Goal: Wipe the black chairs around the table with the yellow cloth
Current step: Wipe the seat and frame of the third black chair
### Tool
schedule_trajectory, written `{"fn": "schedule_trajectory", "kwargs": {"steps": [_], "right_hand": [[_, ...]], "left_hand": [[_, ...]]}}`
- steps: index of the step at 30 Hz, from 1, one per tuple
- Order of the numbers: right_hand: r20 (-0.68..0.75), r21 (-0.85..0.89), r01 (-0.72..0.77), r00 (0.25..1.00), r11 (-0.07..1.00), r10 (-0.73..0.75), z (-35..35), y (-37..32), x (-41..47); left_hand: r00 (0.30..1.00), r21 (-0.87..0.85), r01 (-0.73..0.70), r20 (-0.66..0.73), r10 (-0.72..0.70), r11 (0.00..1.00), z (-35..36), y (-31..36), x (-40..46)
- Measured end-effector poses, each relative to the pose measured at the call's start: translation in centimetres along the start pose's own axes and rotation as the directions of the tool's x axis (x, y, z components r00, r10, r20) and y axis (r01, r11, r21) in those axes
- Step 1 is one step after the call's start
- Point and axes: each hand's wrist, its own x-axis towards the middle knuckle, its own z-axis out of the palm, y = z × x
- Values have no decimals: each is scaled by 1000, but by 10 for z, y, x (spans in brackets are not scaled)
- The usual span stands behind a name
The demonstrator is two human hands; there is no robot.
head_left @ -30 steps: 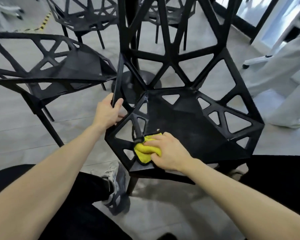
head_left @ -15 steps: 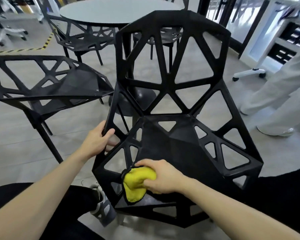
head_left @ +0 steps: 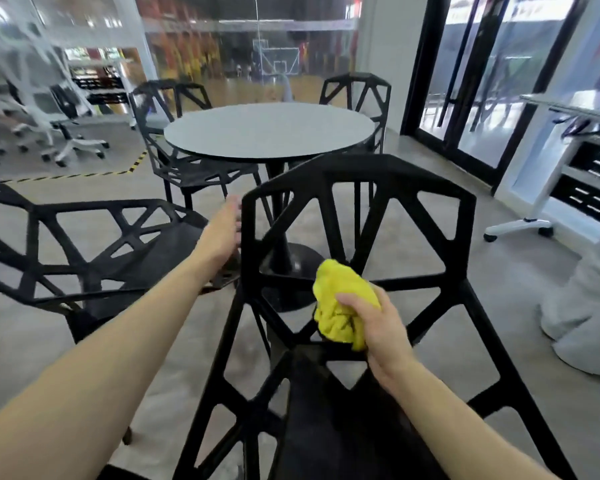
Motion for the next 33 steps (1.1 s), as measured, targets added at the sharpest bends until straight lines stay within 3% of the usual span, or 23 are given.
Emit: {"fn": "schedule_trajectory", "kwargs": {"steps": [2, 3, 5, 6, 7, 8, 10, 11, 16, 19, 20, 21, 23, 25, 26, 30, 33], "right_hand": [[-122, -196, 294, 939, 935, -321, 5, -51, 16], [-151, -328, 438, 850, 837, -504, 7, -76, 25], [-168, -561, 605, 585, 565, -793, 7, -118, 56], [-147, -634, 632, 467, 446, -872, 4, -134, 78], [-126, -687, 623, 405, 374, -905, 1, -145, 102], [-113, -729, 586, 406, 353, -907, 0, -152, 124], [-103, -759, 528, 480, 381, -871, 15, -149, 154], [-63, -744, 563, 478, 361, -876, 35, -140, 160], [459, -533, 846, 293, 4, -839, 148, -104, 144], [638, -487, 846, 174, -218, -750, 103, -123, 165], [653, -529, 804, 181, -272, -736, 76, -134, 179], [600, -616, 745, 234, -255, -765, 47, -145, 192], [308, -797, 603, 387, -14, -869, -9, -165, 200], [120, -832, 533, 447, 156, -886, -24, -171, 196], [137, -825, 545, 447, 147, -884, -15, -169, 193], [483, -729, 663, 322, -171, -814, 55, -140, 177], [665, -652, 655, 253, -382, -703, 57, -129, 175]], "left_hand": [[1000, -45, 16, -15, -17, 999, 9, 33, 25], [999, -42, 40, 16, -39, 998, 14, 43, 33], [999, 134, 20, 35, -25, 991, 23, 47, 42], [1000, 246, -19, 11, 17, 969, 26, 45, 41], [997, 328, -58, -25, 70, 943, 29, 41, 42], [994, 369, -74, -50, 99, 927, 31, 38, 42], [992, 373, -87, -52, 115, 924, 31, 32, 48], [991, 368, -90, -60, 120, 926, 31, 30, 49], [982, 336, -177, 4, 186, 925, 18, 20, 53], [996, 118, -60, -54, 66, 991, 21, 21, 54], [998, 70, -30, -49, 33, 997, 23, 21, 53], [999, 54, -19, -38, 21, 998, 26, 20, 53], [998, 62, -54, -31, 56, 997, 28, 19, 52], [996, 93, -69, -53, 74, 993, 28, 20, 51], [996, 95, -68, -59, 73, 993, 28, 21, 51], [997, 77, -34, -68, 39, 996, 26, 21, 51], [996, 95, -28, -87, 36, 995, 27, 21, 53]]}}
